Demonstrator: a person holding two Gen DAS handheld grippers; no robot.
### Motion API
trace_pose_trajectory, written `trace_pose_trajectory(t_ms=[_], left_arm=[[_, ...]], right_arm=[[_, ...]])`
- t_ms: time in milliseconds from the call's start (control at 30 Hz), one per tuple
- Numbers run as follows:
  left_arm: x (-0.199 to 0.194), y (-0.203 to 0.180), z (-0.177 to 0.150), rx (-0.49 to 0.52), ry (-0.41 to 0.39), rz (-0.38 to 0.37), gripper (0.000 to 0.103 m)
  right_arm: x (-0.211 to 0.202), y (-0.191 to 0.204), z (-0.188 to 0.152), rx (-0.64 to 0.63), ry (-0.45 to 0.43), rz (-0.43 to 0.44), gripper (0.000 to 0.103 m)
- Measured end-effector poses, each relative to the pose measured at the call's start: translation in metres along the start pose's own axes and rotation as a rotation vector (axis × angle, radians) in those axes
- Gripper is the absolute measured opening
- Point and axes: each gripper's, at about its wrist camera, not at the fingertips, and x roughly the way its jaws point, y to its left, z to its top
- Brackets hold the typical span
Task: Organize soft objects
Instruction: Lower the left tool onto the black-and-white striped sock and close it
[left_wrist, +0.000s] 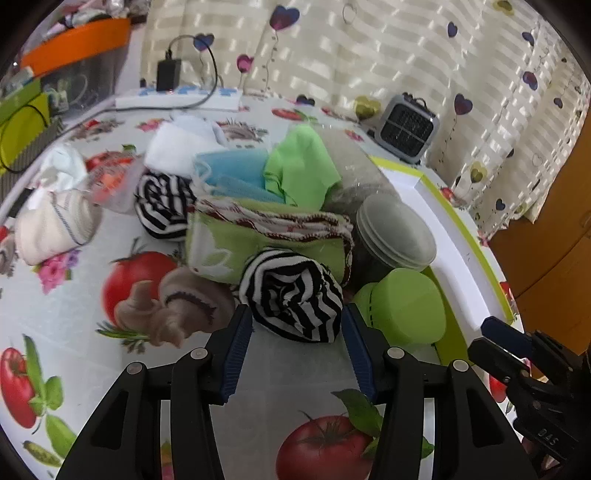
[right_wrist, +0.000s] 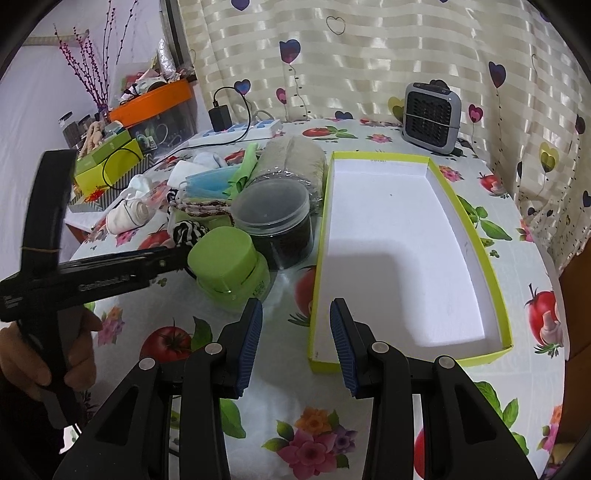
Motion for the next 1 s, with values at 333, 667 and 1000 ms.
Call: trace_pose_trajectory(t_ms=[333, 667, 1000], left_arm=[[0.007, 0.012, 0.004, -0.068, -0.008, -0.088, 0.049], [0.016, 0.022, 0.004, -0.108, 0.01, -0.073, 0.021], [-0.004, 0.029, -0.003, -0.09, -0.041, -0.046, 0.012]], right_arm=[[0.004, -0.004, 0.001, 0.012, 0.008, -0.006, 0.039], [0.004, -0.002, 0.002, 0.004, 0.01, -0.012, 0.039], [-0.008, 0.013, 0.01, -0.031, -0.031, 0.007, 0.039]])
